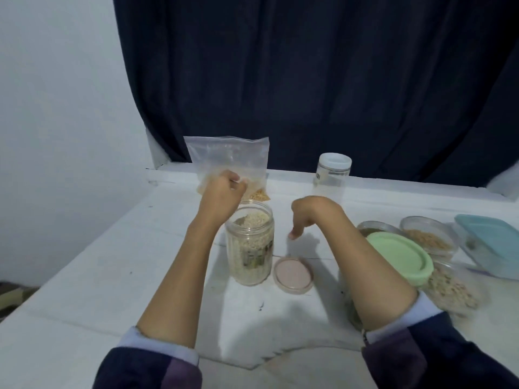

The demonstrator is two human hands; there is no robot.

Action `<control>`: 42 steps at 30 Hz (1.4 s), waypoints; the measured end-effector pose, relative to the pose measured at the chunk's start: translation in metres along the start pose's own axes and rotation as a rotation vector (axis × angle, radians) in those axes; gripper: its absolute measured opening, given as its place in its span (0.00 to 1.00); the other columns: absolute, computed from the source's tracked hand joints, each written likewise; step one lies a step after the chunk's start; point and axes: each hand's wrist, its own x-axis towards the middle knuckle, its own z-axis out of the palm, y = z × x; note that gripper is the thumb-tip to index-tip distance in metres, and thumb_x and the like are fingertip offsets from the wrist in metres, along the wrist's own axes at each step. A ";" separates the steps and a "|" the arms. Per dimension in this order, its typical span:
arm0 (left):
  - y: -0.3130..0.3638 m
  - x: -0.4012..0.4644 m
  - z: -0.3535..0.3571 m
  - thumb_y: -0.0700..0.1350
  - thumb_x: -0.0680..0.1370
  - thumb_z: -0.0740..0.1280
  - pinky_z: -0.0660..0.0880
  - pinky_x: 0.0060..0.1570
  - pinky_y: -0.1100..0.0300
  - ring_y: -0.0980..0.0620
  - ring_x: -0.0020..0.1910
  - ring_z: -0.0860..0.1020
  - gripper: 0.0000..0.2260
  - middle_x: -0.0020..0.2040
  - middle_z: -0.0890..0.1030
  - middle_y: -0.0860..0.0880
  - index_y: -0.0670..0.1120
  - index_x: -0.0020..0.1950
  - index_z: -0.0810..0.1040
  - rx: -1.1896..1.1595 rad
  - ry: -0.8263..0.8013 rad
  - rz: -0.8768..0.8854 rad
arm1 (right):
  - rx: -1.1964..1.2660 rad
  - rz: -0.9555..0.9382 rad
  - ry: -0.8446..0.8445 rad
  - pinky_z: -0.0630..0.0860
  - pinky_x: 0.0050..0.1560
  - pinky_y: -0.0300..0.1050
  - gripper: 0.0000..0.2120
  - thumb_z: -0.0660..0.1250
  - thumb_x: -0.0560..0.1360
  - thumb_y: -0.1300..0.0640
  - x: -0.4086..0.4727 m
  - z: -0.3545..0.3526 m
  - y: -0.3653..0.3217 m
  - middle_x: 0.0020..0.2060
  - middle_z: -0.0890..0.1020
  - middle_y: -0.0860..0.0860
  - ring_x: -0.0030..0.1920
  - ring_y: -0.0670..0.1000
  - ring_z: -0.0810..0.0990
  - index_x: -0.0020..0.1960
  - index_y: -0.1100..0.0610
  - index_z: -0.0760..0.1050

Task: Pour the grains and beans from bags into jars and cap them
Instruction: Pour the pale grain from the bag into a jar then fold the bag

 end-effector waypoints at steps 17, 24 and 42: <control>-0.050 -0.013 0.040 0.46 0.83 0.51 0.77 0.44 0.62 0.51 0.36 0.82 0.17 0.34 0.83 0.45 0.36 0.53 0.76 -0.922 0.015 -0.213 | 1.614 0.123 0.822 0.67 0.67 0.50 0.34 0.74 0.69 0.46 0.043 0.071 -0.008 0.63 0.69 0.56 0.65 0.58 0.69 0.66 0.55 0.60; -0.052 -0.018 0.040 0.61 0.79 0.57 0.77 0.53 0.45 0.37 0.52 0.80 0.28 0.52 0.80 0.33 0.36 0.57 0.76 -0.989 -0.083 -0.222 | 2.027 -0.476 0.470 0.76 0.41 0.39 0.18 0.70 0.64 0.60 0.033 0.066 -0.047 0.49 0.77 0.55 0.45 0.51 0.78 0.51 0.56 0.69; -0.063 -0.019 0.042 0.44 0.63 0.59 0.71 0.41 0.57 0.49 0.47 0.74 0.22 0.47 0.76 0.46 0.40 0.56 0.72 -0.969 -0.099 -0.178 | 1.813 -0.541 0.323 0.72 0.53 0.47 0.16 0.60 0.50 0.66 0.040 0.062 -0.044 0.58 0.80 0.55 0.59 0.57 0.76 0.38 0.60 0.70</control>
